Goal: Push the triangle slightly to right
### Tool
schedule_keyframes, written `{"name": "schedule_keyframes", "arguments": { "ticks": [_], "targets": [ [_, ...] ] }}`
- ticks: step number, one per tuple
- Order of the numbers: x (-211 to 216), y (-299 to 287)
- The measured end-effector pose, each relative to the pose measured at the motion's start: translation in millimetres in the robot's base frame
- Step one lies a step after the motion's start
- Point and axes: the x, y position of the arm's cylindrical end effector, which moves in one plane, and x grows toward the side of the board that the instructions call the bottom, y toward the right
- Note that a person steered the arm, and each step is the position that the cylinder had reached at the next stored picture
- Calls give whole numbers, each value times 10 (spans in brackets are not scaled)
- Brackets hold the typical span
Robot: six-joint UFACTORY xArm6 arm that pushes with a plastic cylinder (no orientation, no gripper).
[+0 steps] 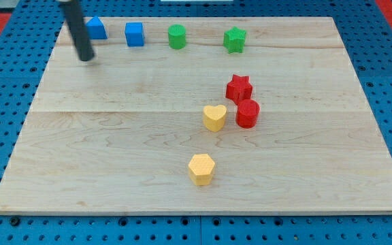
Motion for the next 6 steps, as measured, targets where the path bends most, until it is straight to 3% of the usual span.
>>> {"name": "schedule_keyframes", "arguments": {
  "ticks": [2,5,6],
  "targets": [
    [-1083,-391],
    [-1132,391],
    [-1154,-35]
  ]
}}
